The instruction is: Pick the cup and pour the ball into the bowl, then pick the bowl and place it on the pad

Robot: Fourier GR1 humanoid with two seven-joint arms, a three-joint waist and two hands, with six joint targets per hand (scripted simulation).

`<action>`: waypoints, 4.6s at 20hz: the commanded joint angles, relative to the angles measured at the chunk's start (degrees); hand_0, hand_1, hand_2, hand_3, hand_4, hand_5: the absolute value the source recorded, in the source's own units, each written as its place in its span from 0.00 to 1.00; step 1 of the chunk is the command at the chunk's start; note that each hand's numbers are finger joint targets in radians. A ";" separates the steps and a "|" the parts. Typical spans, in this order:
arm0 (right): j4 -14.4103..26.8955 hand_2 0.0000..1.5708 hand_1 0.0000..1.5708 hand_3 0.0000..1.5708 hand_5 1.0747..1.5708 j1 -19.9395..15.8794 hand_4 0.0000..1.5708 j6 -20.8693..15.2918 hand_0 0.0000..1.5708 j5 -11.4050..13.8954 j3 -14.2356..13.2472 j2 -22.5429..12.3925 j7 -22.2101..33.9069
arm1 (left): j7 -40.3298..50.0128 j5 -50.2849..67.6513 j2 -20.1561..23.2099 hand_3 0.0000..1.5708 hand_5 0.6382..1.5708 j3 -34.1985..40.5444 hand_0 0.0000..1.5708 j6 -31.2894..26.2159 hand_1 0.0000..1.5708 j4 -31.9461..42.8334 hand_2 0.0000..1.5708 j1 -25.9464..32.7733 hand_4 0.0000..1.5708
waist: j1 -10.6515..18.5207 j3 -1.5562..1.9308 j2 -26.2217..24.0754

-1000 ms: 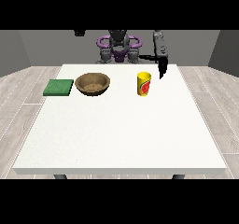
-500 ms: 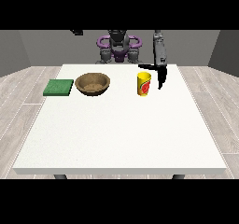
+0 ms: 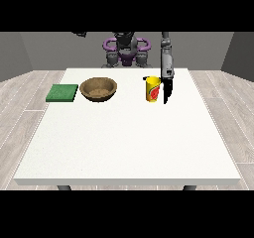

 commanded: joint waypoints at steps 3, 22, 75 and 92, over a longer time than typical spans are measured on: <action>-1.77 0.00 0.00 0.00 0.98 -0.59 0.00 3.67 0.00 -4.98 -5.05 -3.16 -0.80 | -7.21 -4.82 3.01 1.00 0.99 -0.34 0.84 8.96 0.84 1.52 1.00 -0.17 0.59 | -3.47 0.02 2.80; 9.89 0.00 0.00 0.00 0.98 2.51 0.15 8.41 0.00 -11.52 -11.13 -4.83 -0.44 | 13.00 -25.02 0.88 1.00 0.95 -14.39 0.89 33.49 0.89 4.20 1.00 -10.49 0.70 | -0.40 0.14 -9.35; 28.08 0.00 0.00 0.00 0.99 6.07 0.25 11.15 0.00 -7.91 -16.15 -4.49 -12.51 | 47.80 -55.89 -2.73 1.00 1.00 -32.08 0.73 51.49 0.73 3.09 1.00 -15.17 0.52 | 10.69 -0.35 -15.82; 18.87 0.00 0.00 0.00 0.99 7.71 0.34 6.55 0.00 -7.41 -14.55 -0.74 -10.61 | 13.34 0.40 -10.90 0.00 1.00 -8.29 0.26 16.60 0.26 -20.14 0.00 -3.38 0.17 | 18.90 -0.66 -7.60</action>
